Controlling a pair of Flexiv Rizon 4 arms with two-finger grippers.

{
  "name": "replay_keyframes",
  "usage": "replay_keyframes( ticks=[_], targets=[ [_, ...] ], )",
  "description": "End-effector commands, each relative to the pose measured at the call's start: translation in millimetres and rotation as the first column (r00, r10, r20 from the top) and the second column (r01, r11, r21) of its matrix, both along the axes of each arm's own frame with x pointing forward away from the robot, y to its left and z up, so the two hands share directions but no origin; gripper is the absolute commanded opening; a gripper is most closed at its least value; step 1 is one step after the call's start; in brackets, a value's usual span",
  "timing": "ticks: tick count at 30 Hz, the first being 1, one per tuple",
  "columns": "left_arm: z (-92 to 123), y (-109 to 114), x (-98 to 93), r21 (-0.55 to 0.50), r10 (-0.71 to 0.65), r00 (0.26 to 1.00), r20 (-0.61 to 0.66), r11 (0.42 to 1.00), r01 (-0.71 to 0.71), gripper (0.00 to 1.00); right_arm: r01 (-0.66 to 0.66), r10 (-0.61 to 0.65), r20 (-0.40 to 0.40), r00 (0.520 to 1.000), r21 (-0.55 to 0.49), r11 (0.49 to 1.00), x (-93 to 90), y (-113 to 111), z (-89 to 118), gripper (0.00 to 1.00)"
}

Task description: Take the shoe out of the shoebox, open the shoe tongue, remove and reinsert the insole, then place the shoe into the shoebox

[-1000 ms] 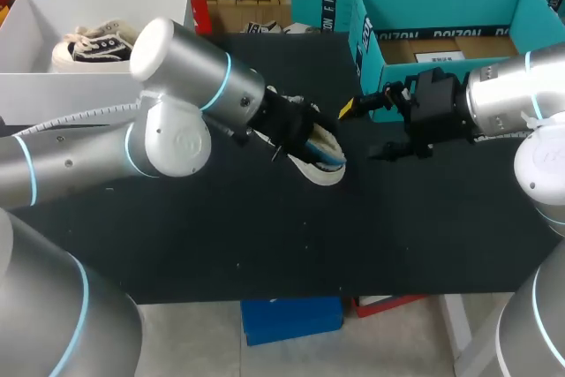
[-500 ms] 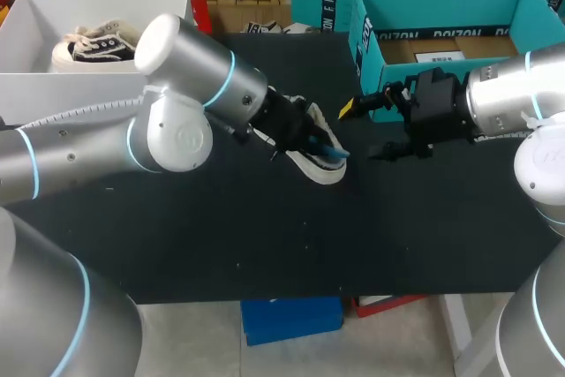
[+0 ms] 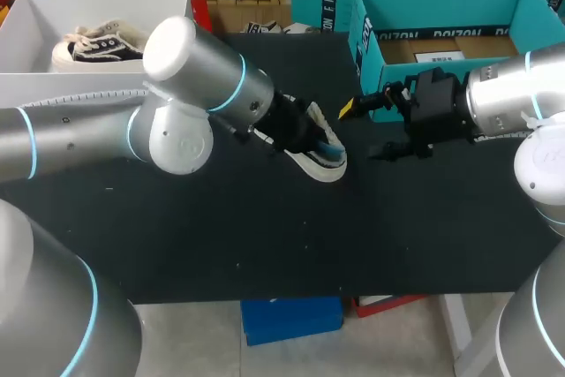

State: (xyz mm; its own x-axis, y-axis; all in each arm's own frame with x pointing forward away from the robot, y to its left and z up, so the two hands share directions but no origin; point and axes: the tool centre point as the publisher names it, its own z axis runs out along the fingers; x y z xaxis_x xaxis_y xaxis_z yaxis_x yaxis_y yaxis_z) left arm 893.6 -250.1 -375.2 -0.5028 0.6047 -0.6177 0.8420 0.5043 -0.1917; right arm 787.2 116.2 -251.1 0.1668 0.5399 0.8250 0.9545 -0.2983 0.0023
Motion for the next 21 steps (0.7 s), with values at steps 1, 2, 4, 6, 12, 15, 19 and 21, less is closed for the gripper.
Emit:
replay_keyframes(
  ticks=[1, 2, 4, 6, 12, 15, 19, 21],
  targets=[
    [-4, 7, 4.0, 0.041, 0.021, 1.0, 0.022, 0.999, -0.022, 0.0, 0.001, -0.001, -0.001, 1.0, -0.001, 1.0, 0.8, 1, 0, 1.0],
    [-6, 8, 5.5, 0.053, 0.023, 0.999, 0.03, 0.998, -0.024, 0.0, 0.001, -0.001, -0.001, 1.0, -0.001, 1.0, 0.8, 1, 0, 1.0],
    [-9, 12, 9.4, 0.058, 0.035, 0.999, 0.029, 0.998, -0.037, 0.0, 0.001, -0.001, -0.001, 1.0, -0.001, 1.0, 0.8, 1, 0, 1.0],
    [-10, 14, 11.6, 0.066, 0.042, 0.999, 0.034, 0.997, -0.044, 0.0, 0.001, -0.001, -0.001, 1.0, -0.001, 1.0, 0.8, 1, 0, 1.0],
    [-12, 19, 21.2, 0.076, 0.069, 0.997, 0.041, 0.994, -0.072, 0.0, 0.001, -0.001, -0.001, 1.0, -0.001, 1.0, 0.8, 1, 0, 1.0],
    [-12, 16, 19.7, 0.08, 0.067, 0.997, 0.041, 0.994, -0.07, 0.0, 0.001, -0.001, -0.001, 1.0, -0.001, 1.0, 0.8, 1, 0, 1.0],
    [-13, 9, 15.5, 0.042, 0.064, 0.998, 0.009, 0.997, -0.064, 0.0, 0.001, -0.001, -0.001, 1.0, -0.001, 1.0, 0.8, 1, 0, 1.0],
    [-11, 6, 12.8, 0.016, 0.06, 0.998, -0.009, 0.998, -0.06, 0.29, 0.001, -0.001, -0.001, 1.0, -0.001, 1.0, 0.8, 1, 0, 1.0]
  ],
)
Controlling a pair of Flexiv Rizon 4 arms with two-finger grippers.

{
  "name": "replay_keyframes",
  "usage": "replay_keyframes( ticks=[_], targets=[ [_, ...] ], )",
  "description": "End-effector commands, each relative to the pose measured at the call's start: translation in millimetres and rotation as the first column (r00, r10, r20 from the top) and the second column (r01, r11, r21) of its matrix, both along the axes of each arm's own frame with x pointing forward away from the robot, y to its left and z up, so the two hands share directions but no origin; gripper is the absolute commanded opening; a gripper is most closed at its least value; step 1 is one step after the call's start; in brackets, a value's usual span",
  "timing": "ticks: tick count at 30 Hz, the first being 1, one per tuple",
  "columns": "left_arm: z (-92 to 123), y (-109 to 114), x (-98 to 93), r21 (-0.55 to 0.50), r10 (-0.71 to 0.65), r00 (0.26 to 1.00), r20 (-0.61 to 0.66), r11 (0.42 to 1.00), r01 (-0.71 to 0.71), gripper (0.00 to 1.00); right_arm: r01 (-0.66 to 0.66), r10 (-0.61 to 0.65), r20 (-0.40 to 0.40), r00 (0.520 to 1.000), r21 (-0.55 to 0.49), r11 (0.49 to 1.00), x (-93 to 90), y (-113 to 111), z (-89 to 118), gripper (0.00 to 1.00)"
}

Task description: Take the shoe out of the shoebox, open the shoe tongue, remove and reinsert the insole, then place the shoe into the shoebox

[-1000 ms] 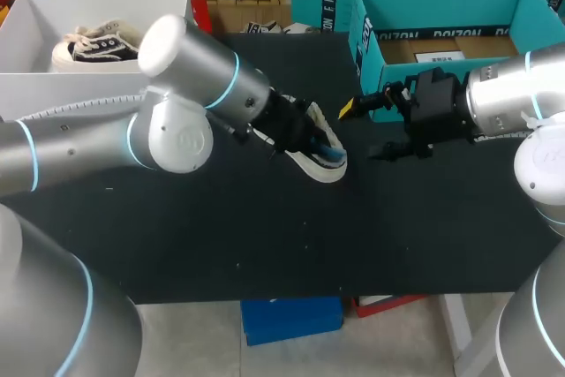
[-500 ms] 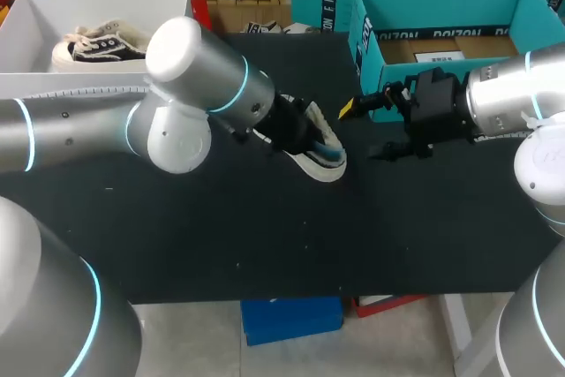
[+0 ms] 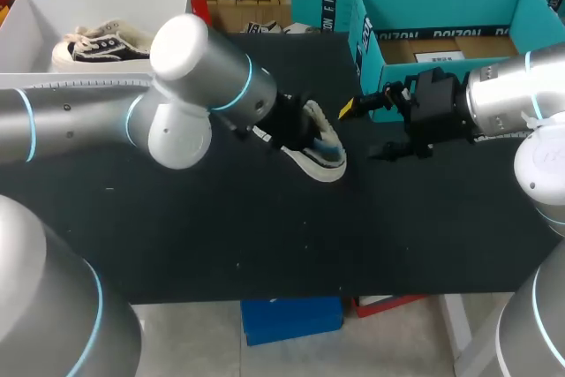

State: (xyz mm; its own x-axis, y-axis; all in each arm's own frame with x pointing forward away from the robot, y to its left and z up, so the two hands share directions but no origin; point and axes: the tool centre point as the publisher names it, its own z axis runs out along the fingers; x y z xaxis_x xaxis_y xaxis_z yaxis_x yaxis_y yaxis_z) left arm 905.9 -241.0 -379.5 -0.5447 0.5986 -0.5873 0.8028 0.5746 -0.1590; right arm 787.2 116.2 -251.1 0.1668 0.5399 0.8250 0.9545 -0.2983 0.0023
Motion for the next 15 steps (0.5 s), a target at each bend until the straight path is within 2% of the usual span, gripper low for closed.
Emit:
replay_keyframes(
  ticks=[1, 2, 15],
  targets=[
    [-6, -6, -1.8, -0.057, -0.016, 0.999, -0.029, 0.998, 0.015, 0.81, 0.001, -0.001, -0.001, 1.0, -0.001, 1.0, 0.8, 1, 0, 1.0],
    [-4, -8, -3.7, -0.073, -0.017, 0.999, -0.042, 0.997, 0.013, 1.0, 0.001, -0.001, -0.001, 1.0, -0.001, 1.0, 0.8, 1, 0, 1.0],
    [28, -10, -8.8, -0.174, -0.02, 0.996, -0.087, 0.985, 0.005, 1.0, 0.001, -0.001, -0.001, 1.0, -0.001, 1.0, 0.8, 1, 0, 1.0]
  ],
)
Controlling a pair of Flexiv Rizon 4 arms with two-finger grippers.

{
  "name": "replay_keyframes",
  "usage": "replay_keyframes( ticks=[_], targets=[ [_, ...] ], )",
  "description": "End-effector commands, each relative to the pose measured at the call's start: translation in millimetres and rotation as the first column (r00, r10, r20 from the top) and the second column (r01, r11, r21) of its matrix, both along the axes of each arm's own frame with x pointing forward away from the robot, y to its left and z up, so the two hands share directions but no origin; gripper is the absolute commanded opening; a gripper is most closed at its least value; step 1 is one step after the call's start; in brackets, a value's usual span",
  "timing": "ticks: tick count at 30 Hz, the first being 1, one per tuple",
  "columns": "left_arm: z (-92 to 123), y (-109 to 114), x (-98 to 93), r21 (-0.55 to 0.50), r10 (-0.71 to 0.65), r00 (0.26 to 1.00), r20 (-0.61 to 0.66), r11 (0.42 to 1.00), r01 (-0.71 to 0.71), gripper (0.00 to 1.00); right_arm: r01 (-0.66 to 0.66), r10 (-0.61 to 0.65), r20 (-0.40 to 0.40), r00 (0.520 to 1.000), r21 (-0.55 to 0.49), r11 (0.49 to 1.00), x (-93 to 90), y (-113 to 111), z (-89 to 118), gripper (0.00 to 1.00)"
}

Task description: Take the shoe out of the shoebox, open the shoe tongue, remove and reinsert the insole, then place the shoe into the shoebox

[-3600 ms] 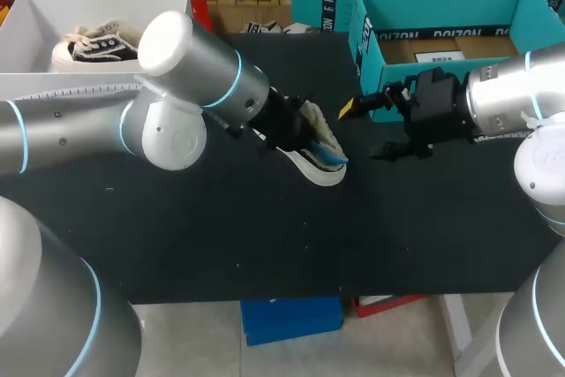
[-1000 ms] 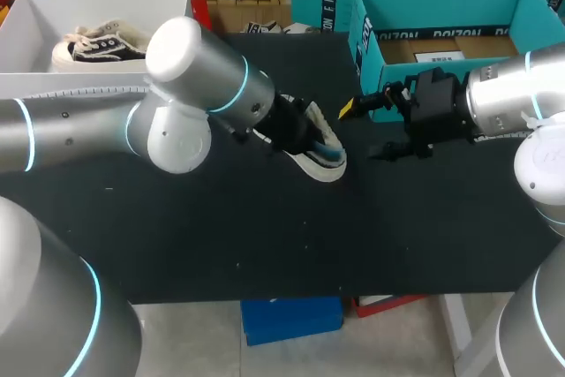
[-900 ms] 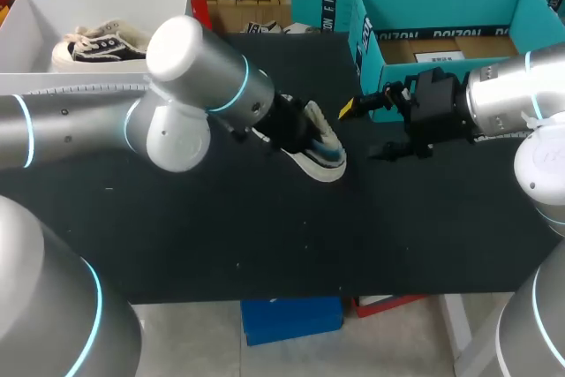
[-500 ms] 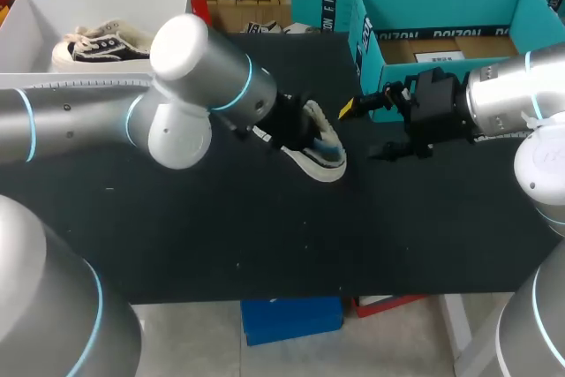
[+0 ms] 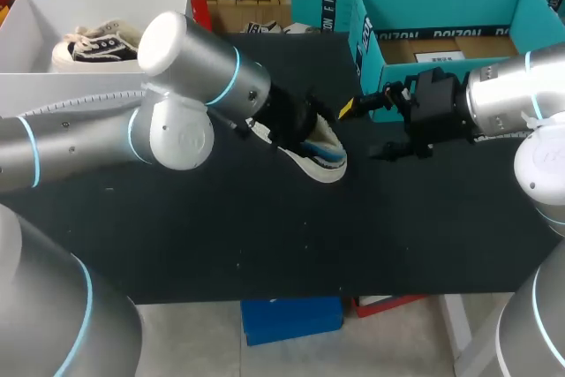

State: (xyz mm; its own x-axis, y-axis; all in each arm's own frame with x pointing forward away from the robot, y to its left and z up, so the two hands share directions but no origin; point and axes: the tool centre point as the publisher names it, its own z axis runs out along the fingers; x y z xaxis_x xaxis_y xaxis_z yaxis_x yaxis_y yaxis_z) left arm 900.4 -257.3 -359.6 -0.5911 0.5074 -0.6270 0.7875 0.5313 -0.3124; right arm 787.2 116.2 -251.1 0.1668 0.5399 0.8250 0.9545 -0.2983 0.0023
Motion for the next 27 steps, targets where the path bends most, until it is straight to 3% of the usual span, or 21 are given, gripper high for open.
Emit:
replay_keyframes(
  ticks=[1, 8, 9, 10, 11, 12, 14, 15, 16, 17, 27],
  targets=[
    [10, 6, -3.3, -0.018, -0.005, 1.0, -0.003, 1.0, 0.005, 1.0, 0.001, -0.001, -0.001, 1.0, -0.001, 1.0, 0.8, 1, 0, 1.0],
    [17, 6, -4.3, -0.041, -0.013, 1.0, -0.009, 0.999, 0.013, 1.0, 0.001, -0.001, -0.001, 1.0, -0.001, 1.0, 0.8, 1, 0, 1.0],
    [15, 5, -6.1, -0.041, -0.016, 1.0, -0.014, 0.999, 0.016, 0.82, 0.001, -0.001, -0.001, 1.0, -0.001, 1.0, 0.8, 1, 0, 1.0],
    [14, 5, -6.9, -0.041, -0.018, 1.0, -0.018, 0.999, 0.017, 0.47, 0.001, -0.001, -0.001, 1.0, -0.001, 1.0, 0.8, 1, 0, 1.0],
    [11, 4, -8.0, -0.036, -0.022, 0.999, -0.027, 0.999, 0.021, 0.29, 0.001, -0.001, -0.001, 1.0, -0.001, 1.0, 0.8, 1, 0, 1.0],
    [8, 4, -9.2, -0.033, -0.026, 0.999, -0.034, 0.999, 0.025, 0.28, 0.001, -0.001, -0.001, 1.0, -0.001, 1.0, 0.8, 1, 0, 1.0],
    [5, 3, -11.8, -0.026, -0.042, 0.998, -0.056, 0.999, 0.041, 0.34, 0.001, -0.001, -0.001, 1.0, -0.001, 1.0, 0.8, 1, 0, 1.0],
    [3, 3, -13.5, -0.016, -0.055, 0.996, -0.07, 0.998, 0.054, 0.26, 0.001, -0.001, -0.001, 1.0, -0.001, 1.0, 0.8, 1, 0, 1.0],
    [0, 3, -14.9, -0.006, -0.064, 0.995, -0.074, 0.998, 0.063, 0.04, 0.001, -0.001, -0.001, 1.0, -0.001, 1.0, 0.8, 1, 0, 1.0],
    [-2, 3, -15.5, -0.003, -0.069, 0.994, -0.082, 0.998, 0.069, 0.0, 0.001, -0.001, -0.001, 1.0, -0.001, 1.0, 0.8, 1, 0, 1.0],
    [-8, 0, -18.4, 0.008, -0.093, 0.99, -0.106, 0.996, 0.094, 0.0, 0.001, -0.001, -0.001, 1.0, -0.001, 1.0, 0.8, 1, 0, 1.0]
  ],
)
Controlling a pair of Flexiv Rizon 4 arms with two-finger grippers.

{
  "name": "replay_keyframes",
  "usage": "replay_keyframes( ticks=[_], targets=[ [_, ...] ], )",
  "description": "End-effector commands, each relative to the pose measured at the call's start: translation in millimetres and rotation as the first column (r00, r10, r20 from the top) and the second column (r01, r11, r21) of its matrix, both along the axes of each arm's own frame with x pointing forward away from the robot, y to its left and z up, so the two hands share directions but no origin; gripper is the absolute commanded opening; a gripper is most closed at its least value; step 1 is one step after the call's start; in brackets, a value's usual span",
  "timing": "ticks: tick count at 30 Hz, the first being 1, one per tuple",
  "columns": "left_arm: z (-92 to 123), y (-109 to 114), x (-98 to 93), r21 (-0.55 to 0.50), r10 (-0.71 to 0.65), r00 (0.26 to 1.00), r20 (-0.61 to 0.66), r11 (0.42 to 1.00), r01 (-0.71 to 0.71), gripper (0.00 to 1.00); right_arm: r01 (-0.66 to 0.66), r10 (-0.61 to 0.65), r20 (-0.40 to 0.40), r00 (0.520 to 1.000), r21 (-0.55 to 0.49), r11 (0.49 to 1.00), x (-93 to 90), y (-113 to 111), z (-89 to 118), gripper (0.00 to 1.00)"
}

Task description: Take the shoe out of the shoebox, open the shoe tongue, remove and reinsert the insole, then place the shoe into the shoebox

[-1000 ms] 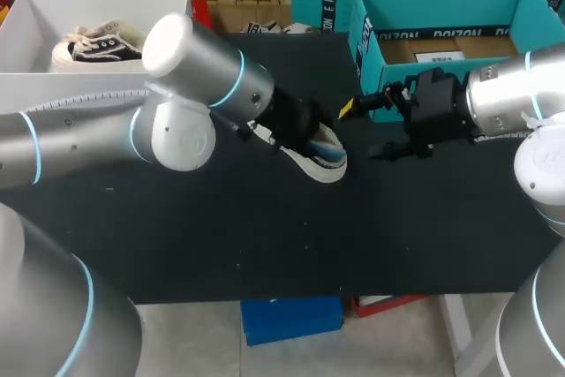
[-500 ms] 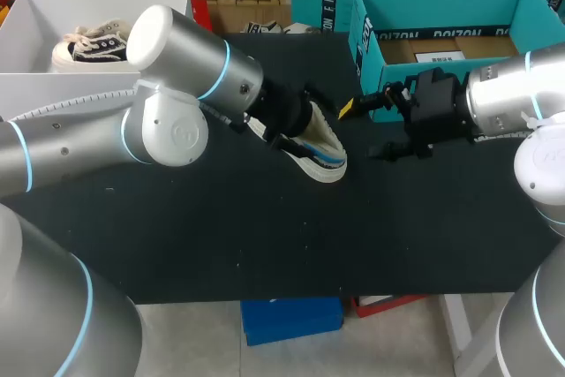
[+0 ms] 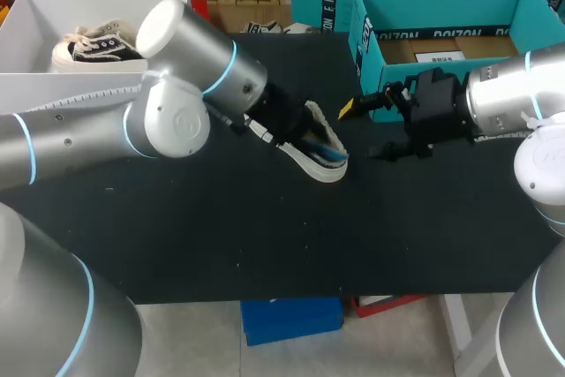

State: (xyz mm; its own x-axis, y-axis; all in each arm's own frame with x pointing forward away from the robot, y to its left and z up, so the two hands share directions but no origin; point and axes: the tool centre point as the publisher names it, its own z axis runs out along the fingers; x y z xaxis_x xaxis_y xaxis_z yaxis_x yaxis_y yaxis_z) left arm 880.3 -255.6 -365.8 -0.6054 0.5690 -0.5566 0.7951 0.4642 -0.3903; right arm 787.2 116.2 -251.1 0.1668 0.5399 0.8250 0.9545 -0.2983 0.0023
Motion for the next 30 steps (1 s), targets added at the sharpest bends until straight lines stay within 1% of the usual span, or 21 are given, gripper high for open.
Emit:
replay_keyframes(
  ticks=[1, 5, 9, 16, 20, 23, 28, 29, 30],
  targets=[
    [-2, -2, 1.5, 0.001, -0.005, 1.0, 0.0, 1.0, 0.005, 0.0, 0.001, -0.001, -0.001, 1.0, -0.001, 1.0, 0.8, 1, 0, 1.0],
    [-8, 0, 2.1, 0.019, -0.01, 1.0, -0.004, 1.0, 0.01, 0.0, 0.001, -0.001, -0.001, 1.0, -0.001, 1.0, 0.8, 1, 0, 1.0],
    [-11, 2, 5.6, 0.06, -0.012, 0.999, 0.045, 0.998, 0.009, 0.0, 0.001, -0.001, -0.001, 1.0, -0.001, 1.0, 0.8, 1, 0, 1.0],
    [-12, 14, 23.1, 0.11, 0.017, 0.991, 0.132, 0.993, -0.031, 0.0, 0.001, -0.001, -0.001, 1.0, -0.001, 1.0, 0.8, 1, 0, 1.0],
    [-12, 20, 27.8, 0.135, 0.022, 0.985, 0.169, 0.99, -0.045, 0.0, 0.001, -0.001, -0.001, 1.0, -0.001, 1.0, 0.8, 1, 0, 1.0],
    [-13, 22, 28.6, 0.129, 0.031, 0.987, 0.161, 0.99, -0.052, 0.0, 0.001, -0.001, -0.001, 1.0, -0.001, 1.0, 0.8, 1, 0, 1.0],
    [-12, 17, 21.9, 0.069, 0.05, 0.993, 0.107, 0.996, -0.057, 0.0, 0.001, -0.001, -0.001, 1.0, -0.001, 1.0, 0.8, 1, 0, 1.0],
    [-11, 16, 20.6, 0.05, 0.05, 0.995, 0.09, 0.997, -0.055, 0.1, 0.001, -0.001, -0.001, 1.0, -0.001, 1.0, 0.8, 1, 0, 1.0],
    [-9, 15, 19.1, 0.037, 0.05, 0.996, 0.071, 0.998, -0.052, 0.69, 0.001, -0.001, -0.001, 1.0, -0.001, 1.0, 0.8, 1, 0, 1.0]
  ],
)
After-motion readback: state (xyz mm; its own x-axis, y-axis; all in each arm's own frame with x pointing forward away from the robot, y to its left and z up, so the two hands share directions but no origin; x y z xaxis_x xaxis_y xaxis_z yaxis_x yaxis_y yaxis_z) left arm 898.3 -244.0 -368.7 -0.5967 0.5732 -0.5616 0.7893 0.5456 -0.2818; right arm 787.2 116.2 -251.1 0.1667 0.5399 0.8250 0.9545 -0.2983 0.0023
